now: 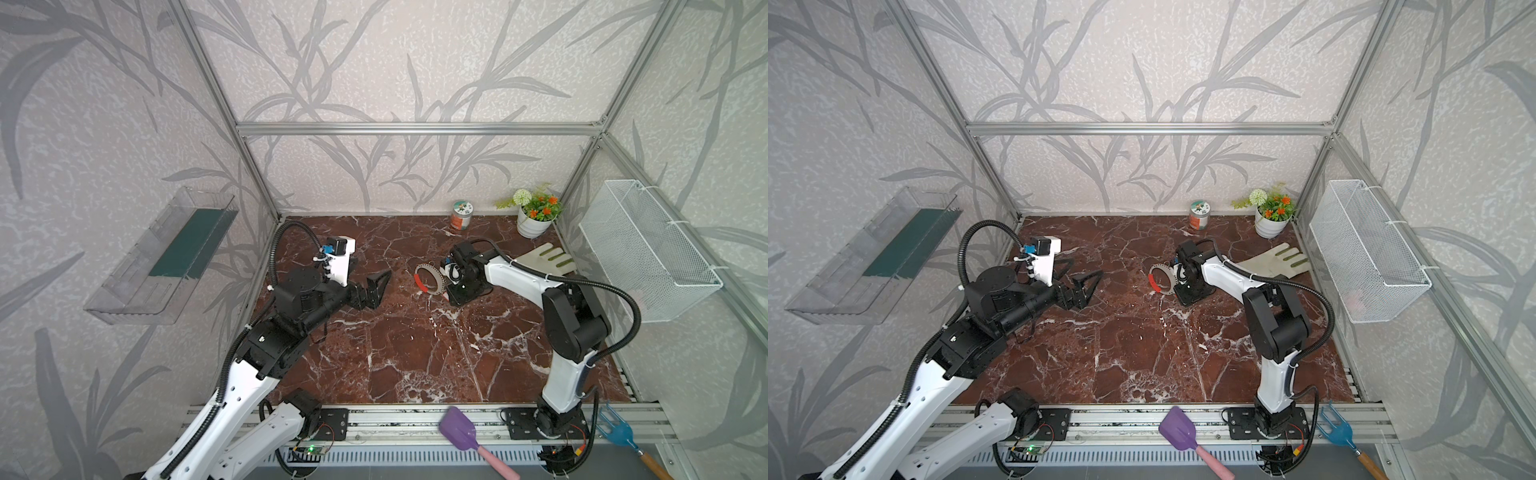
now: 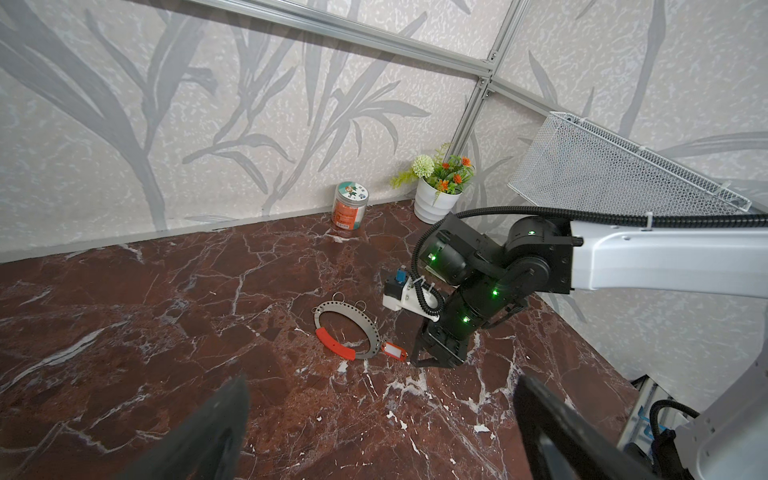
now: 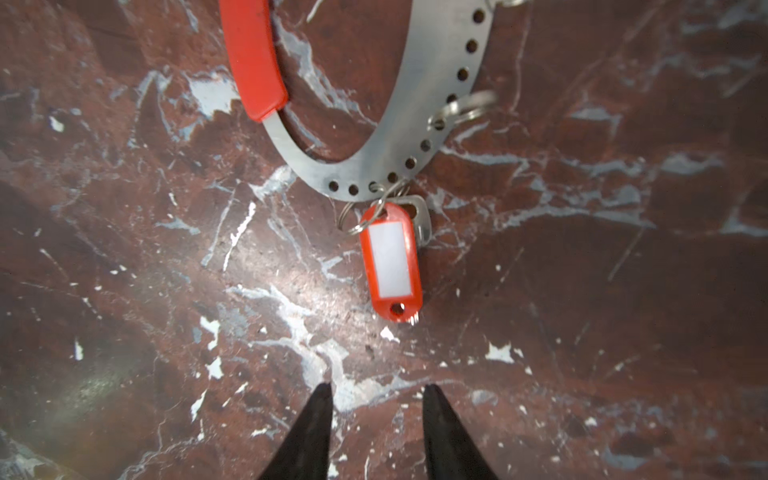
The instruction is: Put the keys on the keyring
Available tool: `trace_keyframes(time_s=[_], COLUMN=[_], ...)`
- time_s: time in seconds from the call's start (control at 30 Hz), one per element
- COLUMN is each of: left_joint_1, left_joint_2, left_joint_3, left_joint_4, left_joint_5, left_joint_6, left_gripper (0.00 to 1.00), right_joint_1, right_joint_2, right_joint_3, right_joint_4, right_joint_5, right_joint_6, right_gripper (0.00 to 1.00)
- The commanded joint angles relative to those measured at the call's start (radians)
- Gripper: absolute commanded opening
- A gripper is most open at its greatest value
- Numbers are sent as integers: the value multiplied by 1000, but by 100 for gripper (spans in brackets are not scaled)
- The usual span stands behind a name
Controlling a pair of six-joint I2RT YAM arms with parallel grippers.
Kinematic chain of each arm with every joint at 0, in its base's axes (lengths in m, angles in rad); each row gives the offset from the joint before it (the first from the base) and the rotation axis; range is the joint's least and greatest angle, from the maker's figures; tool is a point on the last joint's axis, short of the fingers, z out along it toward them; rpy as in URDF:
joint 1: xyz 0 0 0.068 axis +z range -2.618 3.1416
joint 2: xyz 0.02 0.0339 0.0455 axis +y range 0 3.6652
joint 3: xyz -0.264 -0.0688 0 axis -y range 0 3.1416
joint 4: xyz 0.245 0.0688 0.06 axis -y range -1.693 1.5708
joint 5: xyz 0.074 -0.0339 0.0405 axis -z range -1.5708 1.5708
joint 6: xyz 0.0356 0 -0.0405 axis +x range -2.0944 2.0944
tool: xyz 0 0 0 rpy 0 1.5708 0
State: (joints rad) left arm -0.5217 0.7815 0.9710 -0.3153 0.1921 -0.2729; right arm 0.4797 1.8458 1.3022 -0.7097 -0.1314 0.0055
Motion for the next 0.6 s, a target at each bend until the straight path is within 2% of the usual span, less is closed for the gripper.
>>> trace_keyframes(time_s=[0.0,0.23,0.33,0.5,0.57], left_joint_1=[5,5,5,6,6], left_joint_2=[4,49,70,110,128], left_joint_3=[-6,9,10,-3,-6], left_joint_4=[20,-4,1,-10,-28], left_joint_5=[-4,-65,-94,-279,-355], left_joint_6=[6,29,41,29,30], left_gripper=[99,99,99,99,99], right_joint_1=[0,-22,-30,-58,-67], right_joint_2=[-76,-223,-293,-412,-457], right_joint_3=[-39,-126,-174,-291,-347], right_joint_4=[-15,42,83,180,228], right_joint_5=[26,67,123,196,243], right_joint_6=[44,123,158,236,262], right_gripper=[42,46,50,56,63])
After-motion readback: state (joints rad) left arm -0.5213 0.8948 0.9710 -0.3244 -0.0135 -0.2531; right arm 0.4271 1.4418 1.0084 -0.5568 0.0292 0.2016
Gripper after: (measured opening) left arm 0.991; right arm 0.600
